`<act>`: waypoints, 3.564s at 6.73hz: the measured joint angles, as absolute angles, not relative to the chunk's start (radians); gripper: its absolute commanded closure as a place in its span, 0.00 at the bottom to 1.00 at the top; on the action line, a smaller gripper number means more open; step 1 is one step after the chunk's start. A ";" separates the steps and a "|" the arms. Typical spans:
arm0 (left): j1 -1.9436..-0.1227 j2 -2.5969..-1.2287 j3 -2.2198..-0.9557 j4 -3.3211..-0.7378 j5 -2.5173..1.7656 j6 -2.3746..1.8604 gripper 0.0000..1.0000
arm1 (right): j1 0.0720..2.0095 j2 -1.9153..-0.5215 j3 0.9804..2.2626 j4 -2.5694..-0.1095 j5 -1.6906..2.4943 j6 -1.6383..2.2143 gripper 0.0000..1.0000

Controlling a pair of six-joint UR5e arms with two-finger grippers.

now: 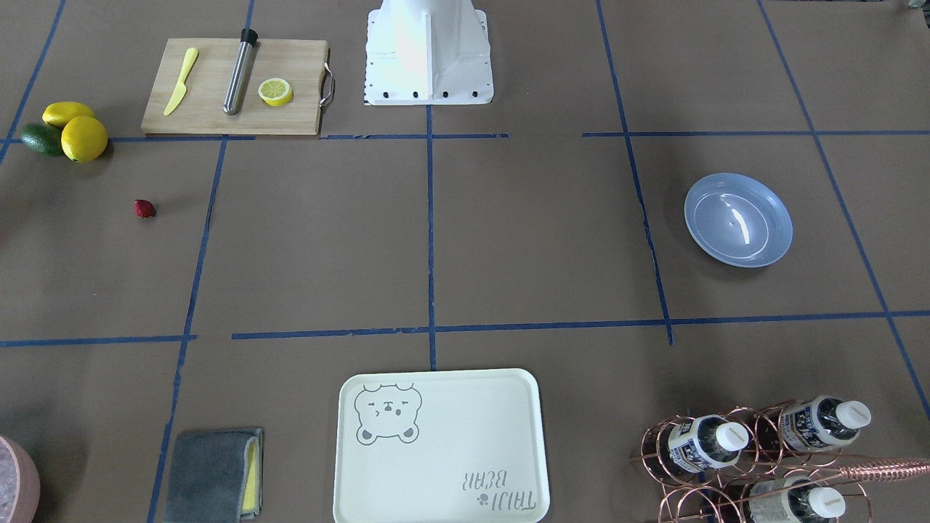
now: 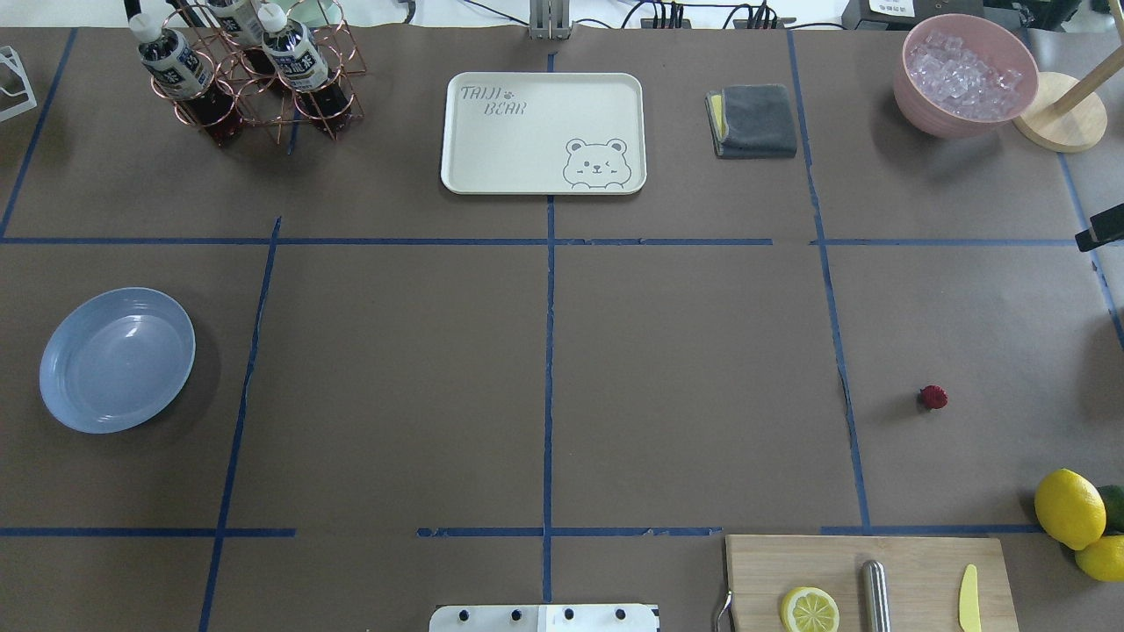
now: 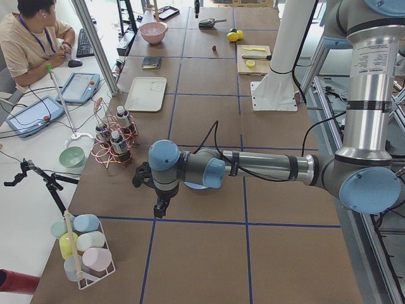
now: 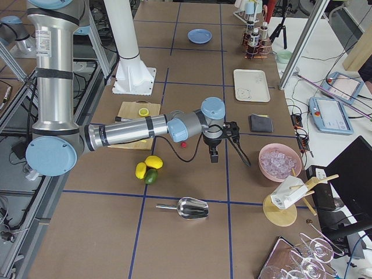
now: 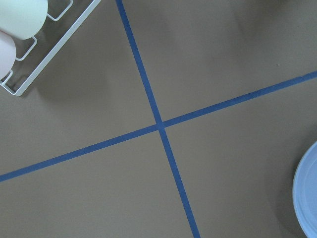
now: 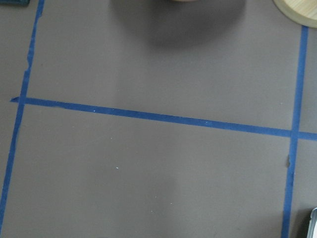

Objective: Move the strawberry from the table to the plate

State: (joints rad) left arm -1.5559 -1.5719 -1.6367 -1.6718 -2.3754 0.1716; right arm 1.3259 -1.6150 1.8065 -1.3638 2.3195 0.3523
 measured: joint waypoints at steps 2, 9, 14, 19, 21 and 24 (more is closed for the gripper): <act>-1.570 -1.617 -1.674 -1.604 -2.417 0.174 0.00 | 1.357 -1.620 1.800 -1.365 2.329 0.353 0.00; -1.565 -1.550 -1.687 -1.754 -2.351 0.174 0.00 | 1.361 -1.608 1.730 -1.356 2.352 0.356 0.00; -1.255 -1.427 -1.616 -2.142 -2.387 -0.187 0.00 | 1.360 -1.612 1.726 -1.354 2.377 0.356 0.00; -1.060 -1.482 -1.500 -2.293 -2.327 -0.467 0.10 | 1.359 -1.616 1.724 -1.353 2.397 0.356 0.00; -1.037 -1.491 -1.478 -2.294 -2.327 -0.468 0.51 | 1.359 -1.619 1.725 -1.353 2.402 0.356 0.00; -1.020 -1.497 -1.474 -2.295 -2.328 -0.468 1.00 | 1.358 -1.620 1.725 -1.353 2.409 0.356 0.00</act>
